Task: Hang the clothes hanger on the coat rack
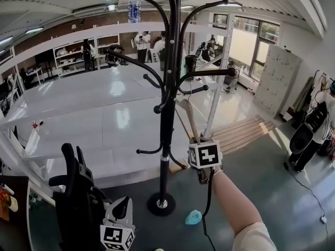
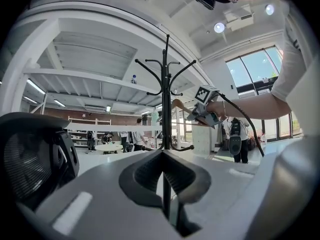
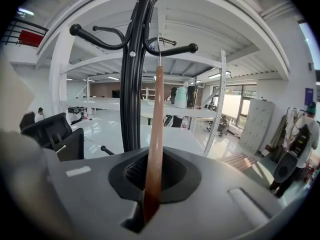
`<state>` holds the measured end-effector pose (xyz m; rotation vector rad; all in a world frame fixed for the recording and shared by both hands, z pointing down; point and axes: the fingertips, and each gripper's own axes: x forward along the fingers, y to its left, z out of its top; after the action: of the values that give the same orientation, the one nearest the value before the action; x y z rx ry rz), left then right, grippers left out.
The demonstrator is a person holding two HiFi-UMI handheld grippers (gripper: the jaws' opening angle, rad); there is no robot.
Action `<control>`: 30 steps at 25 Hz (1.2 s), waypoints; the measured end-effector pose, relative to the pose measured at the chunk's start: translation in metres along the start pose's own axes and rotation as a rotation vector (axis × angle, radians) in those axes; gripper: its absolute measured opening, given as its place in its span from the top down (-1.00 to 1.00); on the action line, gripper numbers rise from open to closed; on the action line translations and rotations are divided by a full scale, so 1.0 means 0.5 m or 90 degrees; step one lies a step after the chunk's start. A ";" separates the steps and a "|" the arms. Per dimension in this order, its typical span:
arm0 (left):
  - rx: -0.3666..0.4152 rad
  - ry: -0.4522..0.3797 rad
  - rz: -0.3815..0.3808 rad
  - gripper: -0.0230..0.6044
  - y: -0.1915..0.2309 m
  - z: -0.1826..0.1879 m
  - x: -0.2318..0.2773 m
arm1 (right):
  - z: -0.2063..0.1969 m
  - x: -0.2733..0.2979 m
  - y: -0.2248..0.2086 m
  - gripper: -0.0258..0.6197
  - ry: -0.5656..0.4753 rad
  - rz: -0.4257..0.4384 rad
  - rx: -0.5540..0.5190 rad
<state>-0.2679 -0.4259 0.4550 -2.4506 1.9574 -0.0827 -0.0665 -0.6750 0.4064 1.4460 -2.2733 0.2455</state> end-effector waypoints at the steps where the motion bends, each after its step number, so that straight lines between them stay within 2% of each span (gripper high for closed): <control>1: -0.002 0.002 0.001 0.93 0.002 -0.002 0.000 | -0.004 0.008 0.003 0.83 0.007 0.002 0.002; 9: -0.003 0.020 0.012 0.93 0.019 -0.034 -0.006 | -0.032 0.037 0.014 0.83 0.026 0.009 0.015; 15: -0.004 0.028 0.013 0.93 0.006 -0.026 -0.007 | -0.037 0.038 0.004 0.81 -0.002 0.010 0.036; 16: -0.002 0.028 0.013 0.93 0.004 -0.025 -0.007 | -0.034 0.033 0.003 0.72 -0.016 0.012 0.042; 18: 0.003 0.025 0.011 0.93 0.001 -0.023 -0.008 | -0.029 0.021 0.005 0.42 -0.041 0.021 0.054; 21: 0.010 0.021 0.009 0.93 -0.005 -0.025 -0.012 | -0.034 0.001 0.014 0.19 -0.068 0.034 0.059; 24: 0.016 0.013 0.002 0.93 -0.023 -0.011 -0.017 | -0.023 -0.043 0.016 0.01 -0.116 0.027 0.036; 26: 0.021 0.006 -0.003 0.93 -0.036 -0.002 -0.021 | -0.004 -0.089 0.018 -0.07 -0.162 0.026 0.018; 30: 0.029 -0.008 -0.012 0.93 -0.066 0.019 -0.028 | 0.021 -0.202 0.018 -0.03 -0.240 0.013 -0.014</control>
<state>-0.2386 -0.4054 0.4463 -2.4358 1.9052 -0.1111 -0.0408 -0.5922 0.3524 1.5667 -2.5745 -0.0531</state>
